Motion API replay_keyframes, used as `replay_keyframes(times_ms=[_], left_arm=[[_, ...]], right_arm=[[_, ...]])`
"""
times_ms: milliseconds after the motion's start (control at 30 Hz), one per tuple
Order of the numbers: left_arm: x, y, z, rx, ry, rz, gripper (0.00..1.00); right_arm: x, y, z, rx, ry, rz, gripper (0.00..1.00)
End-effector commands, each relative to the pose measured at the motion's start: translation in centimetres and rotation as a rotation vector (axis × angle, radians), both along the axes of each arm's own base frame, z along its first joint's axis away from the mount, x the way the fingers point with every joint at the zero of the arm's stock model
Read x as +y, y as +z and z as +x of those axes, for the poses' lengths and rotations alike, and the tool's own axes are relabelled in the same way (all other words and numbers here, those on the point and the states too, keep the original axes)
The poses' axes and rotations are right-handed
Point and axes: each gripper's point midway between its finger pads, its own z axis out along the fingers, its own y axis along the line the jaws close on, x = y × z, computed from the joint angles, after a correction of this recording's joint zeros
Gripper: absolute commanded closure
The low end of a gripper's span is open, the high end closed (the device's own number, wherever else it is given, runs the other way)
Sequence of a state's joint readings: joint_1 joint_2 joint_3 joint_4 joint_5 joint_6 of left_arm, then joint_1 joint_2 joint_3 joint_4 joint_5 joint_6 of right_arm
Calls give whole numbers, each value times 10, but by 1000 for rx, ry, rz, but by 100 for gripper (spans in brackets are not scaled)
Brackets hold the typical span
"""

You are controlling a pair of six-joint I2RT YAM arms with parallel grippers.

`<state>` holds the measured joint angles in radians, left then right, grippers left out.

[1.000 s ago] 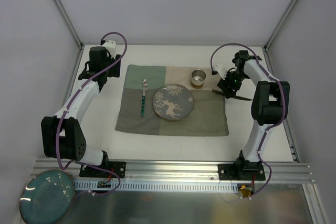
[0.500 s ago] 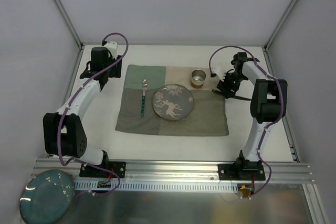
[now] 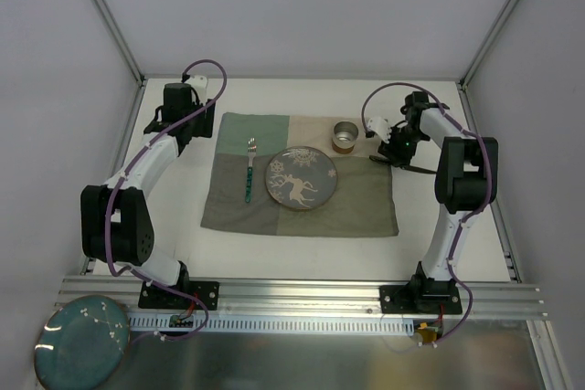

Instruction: Set the dinner table for one person

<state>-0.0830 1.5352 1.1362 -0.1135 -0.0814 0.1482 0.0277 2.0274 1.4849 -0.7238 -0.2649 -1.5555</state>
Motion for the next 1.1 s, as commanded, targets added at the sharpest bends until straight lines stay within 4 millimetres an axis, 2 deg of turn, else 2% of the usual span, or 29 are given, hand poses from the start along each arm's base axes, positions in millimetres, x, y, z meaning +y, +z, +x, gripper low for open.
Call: replay_keyframes(times_ms=[0,33,67,100,133,300,433,533,733,933,1067], left_arm=[[6,19,11,-57,9,6,37],[5,18,10,-54,6,5,37],[6,17,10,-52,9,9,37],[6,16,11,-50,5,9,37],[6,16,11,-50,7,10,37],[6,14,12,-46,11,7,37],[5,12,13,-40,6,3,37],[5,10,13,-37,8,3,37],[7,6,15,-32,12,14,37],[8,-8,20,1,21,20,38],[9,-16,19,18,23,27,38]], right_arm=[[3,11,9,-5,26,11,51],[5,11,9,-1,25,15,64],[5,10,9,3,20,20,67],[5,10,7,10,19,20,67],[6,10,7,9,18,22,61],[4,12,2,26,-4,37,58],[2,10,-2,34,-4,36,51],[-1,6,-2,44,-4,29,50],[-3,1,8,34,20,23,49],[-2,-2,27,6,52,16,48],[-1,-7,32,8,61,17,50]])
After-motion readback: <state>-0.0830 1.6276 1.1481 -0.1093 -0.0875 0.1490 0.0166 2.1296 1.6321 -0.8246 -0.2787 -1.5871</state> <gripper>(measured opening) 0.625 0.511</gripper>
